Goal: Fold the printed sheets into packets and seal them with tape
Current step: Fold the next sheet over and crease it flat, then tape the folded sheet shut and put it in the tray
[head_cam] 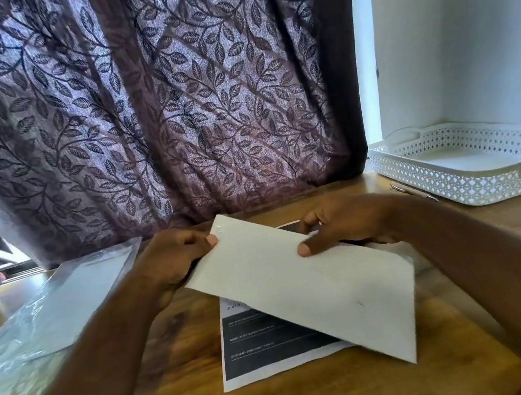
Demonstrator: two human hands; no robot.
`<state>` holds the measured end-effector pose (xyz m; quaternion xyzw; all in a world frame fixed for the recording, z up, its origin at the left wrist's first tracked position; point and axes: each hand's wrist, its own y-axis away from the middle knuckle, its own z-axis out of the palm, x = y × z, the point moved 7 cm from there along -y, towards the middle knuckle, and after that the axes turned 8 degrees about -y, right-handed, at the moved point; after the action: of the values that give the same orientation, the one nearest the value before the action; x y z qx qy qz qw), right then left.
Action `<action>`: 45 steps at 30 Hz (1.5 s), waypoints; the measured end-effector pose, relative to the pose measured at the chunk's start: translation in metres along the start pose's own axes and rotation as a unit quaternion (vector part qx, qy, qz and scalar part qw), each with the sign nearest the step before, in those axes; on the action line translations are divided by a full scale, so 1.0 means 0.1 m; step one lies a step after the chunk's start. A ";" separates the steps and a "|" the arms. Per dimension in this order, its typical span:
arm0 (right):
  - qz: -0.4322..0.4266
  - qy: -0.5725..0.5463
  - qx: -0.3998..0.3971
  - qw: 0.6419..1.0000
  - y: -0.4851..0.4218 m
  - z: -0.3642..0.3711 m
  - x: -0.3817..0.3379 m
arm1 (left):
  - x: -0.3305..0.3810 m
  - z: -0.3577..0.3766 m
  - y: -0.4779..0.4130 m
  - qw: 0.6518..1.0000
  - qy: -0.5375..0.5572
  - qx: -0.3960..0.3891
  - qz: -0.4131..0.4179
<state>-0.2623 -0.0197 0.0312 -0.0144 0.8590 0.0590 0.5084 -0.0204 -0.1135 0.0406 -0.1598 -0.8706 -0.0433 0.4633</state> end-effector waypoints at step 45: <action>0.071 0.184 0.424 0.884 0.46 -1.49 0.86 | 0.76 1.18 0.06 0.908 -0.323 0.024 0.265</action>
<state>-0.4377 0.0117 0.0315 0.2528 0.8787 -0.2789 0.2937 -0.1513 -0.0636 0.0354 -0.3784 -0.8990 0.1561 0.1554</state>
